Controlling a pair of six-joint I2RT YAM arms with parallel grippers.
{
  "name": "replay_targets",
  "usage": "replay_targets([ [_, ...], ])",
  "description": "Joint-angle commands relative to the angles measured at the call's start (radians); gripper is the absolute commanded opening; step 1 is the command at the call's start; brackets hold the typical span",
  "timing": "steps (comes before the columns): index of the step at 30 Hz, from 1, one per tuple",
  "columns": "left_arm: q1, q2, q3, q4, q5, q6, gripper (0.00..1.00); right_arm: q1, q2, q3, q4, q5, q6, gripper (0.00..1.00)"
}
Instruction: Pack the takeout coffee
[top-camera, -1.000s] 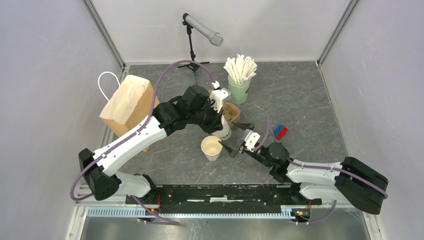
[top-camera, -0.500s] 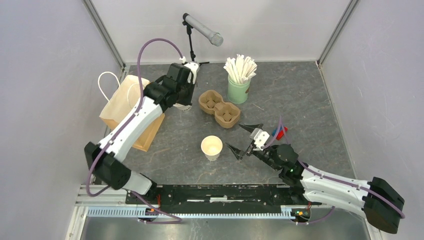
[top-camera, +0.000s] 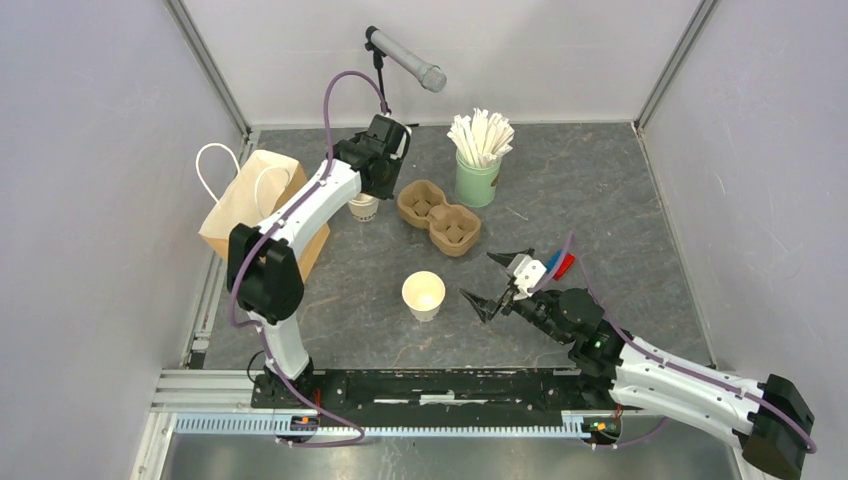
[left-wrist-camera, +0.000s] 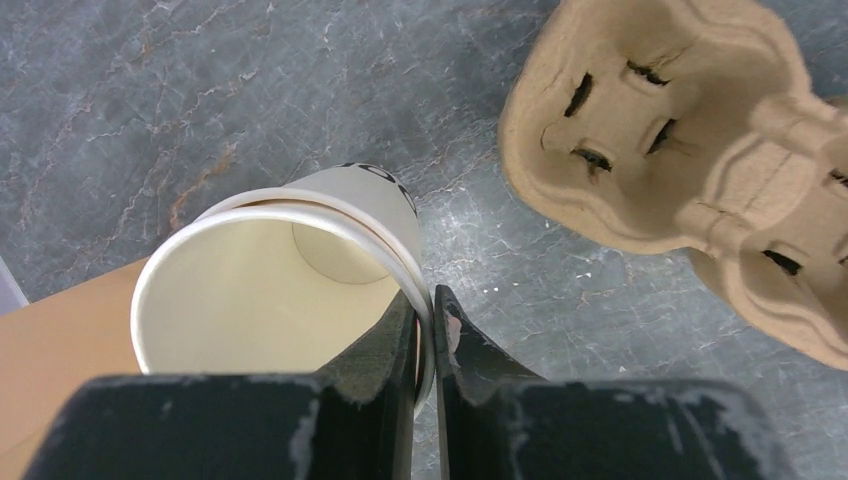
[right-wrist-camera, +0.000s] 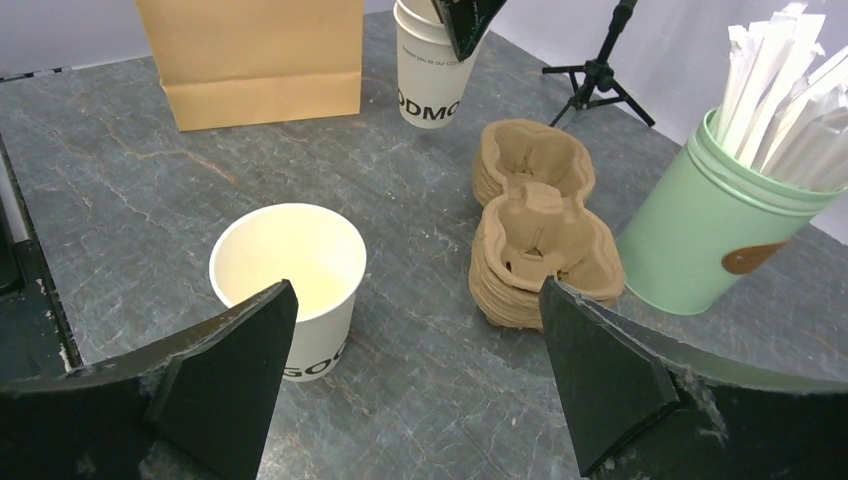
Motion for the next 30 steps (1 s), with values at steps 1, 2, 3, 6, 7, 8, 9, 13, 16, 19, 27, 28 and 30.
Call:
replay_targets([
  [1, 0.013, 0.033, 0.027, 0.032, 0.007, 0.045, 0.17, 0.003, -0.013, 0.081, -0.085, 0.032, 0.029, 0.98],
  [2, 0.014, 0.039, 0.020, 0.041, 0.013, 0.047, 0.18, 0.003, -0.013, 0.091, -0.103, 0.031, 0.029, 0.98],
  [3, 0.016, 0.046, 0.014, 0.050, 0.017, 0.050, 0.18, 0.003, -0.015, 0.101, -0.116, 0.031, 0.029, 0.98],
  [6, 0.020, 0.077, 0.013, 0.053, 0.021, 0.057, 0.20, 0.003, -0.025, 0.113, -0.146, 0.036, 0.028, 0.98],
  [7, 0.023, 0.082, 0.011, 0.056, 0.027, 0.059, 0.21, 0.003, -0.029, 0.112, -0.150, 0.042, 0.028, 0.98],
  [8, 0.025, 0.086, 0.009, 0.059, 0.035, 0.059, 0.21, 0.003, -0.035, 0.111, -0.154, 0.048, 0.028, 0.98],
  [9, 0.027, 0.089, 0.008, 0.061, 0.038, 0.059, 0.22, 0.004, -0.039, 0.109, -0.155, 0.052, 0.029, 0.98],
  [13, 0.027, 0.086, 0.007, 0.060, 0.045, 0.061, 0.27, 0.003, -0.047, 0.120, -0.196, 0.084, 0.058, 0.98],
  [16, 0.027, 0.076, 0.019, 0.034, 0.047, 0.061, 0.37, 0.003, -0.044, 0.146, -0.241, 0.088, 0.101, 0.98],
  [19, 0.027, 0.054, 0.058, -0.018, 0.058, 0.061, 0.49, 0.003, -0.037, 0.166, -0.297, 0.087, 0.177, 0.98],
  [27, 0.025, -0.141, 0.146, -0.122, 0.314, 0.017, 1.00, 0.003, 0.005, 0.214, -0.573, 0.369, 0.629, 0.98],
  [28, 0.025, -0.179, 0.135, -0.122, 0.347, 0.005, 1.00, 0.003, 0.015, 0.240, -0.643, 0.430, 0.704, 0.98],
  [30, 0.025, -0.248, 0.101, -0.123, 0.436, -0.017, 1.00, 0.003, 0.039, 0.288, -0.822, 0.532, 0.851, 0.98],
])
